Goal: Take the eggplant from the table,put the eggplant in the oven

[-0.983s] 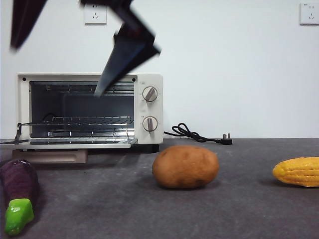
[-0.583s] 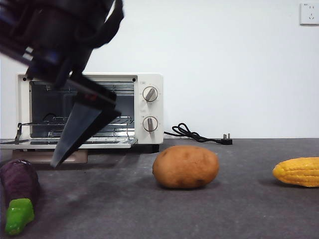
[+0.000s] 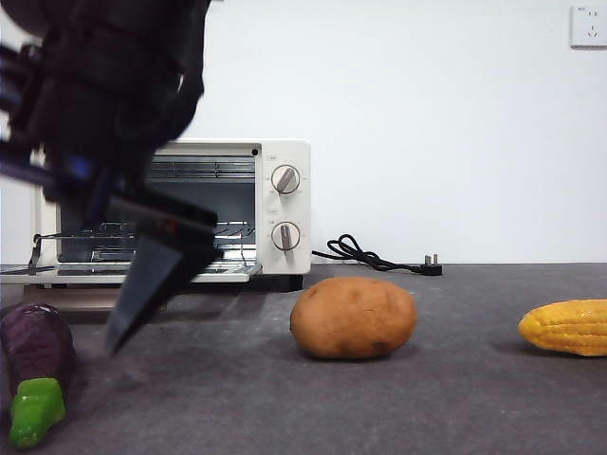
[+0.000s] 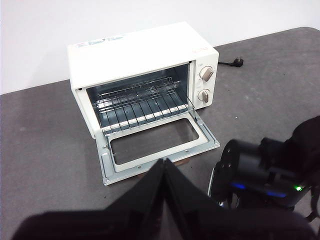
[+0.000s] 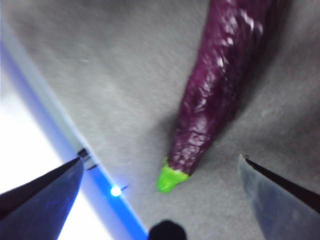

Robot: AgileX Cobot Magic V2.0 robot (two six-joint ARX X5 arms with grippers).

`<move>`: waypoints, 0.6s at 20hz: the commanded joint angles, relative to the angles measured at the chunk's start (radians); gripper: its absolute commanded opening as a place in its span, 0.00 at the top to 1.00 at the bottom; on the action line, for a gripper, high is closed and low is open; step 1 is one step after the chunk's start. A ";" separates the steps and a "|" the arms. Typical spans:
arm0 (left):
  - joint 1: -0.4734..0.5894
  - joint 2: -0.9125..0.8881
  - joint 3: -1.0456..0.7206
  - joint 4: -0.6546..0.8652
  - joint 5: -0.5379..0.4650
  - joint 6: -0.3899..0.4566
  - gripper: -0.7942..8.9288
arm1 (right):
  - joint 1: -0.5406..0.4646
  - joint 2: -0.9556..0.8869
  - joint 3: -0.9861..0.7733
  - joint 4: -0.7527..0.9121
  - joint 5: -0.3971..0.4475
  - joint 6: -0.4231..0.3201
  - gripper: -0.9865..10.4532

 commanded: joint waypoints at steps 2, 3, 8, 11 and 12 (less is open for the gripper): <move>0.001 -0.006 -0.007 0.000 0.003 -0.011 0.92 | 0.002 0.035 -0.001 0.008 0.005 0.014 0.39; 0.000 -0.006 -0.007 0.000 0.003 -0.011 0.92 | 0.002 0.035 -0.001 0.014 0.035 0.020 0.41; 0.000 -0.006 -0.007 -0.003 0.003 -0.011 0.92 | 0.001 0.045 -0.002 0.056 0.064 0.065 0.48; 0.000 -0.006 -0.007 -0.003 0.003 -0.011 0.92 | 0.002 0.080 -0.002 0.045 0.064 0.076 0.48; 0.000 -0.006 -0.007 -0.003 0.003 -0.010 0.92 | 0.001 0.088 -0.002 0.035 0.064 0.086 0.48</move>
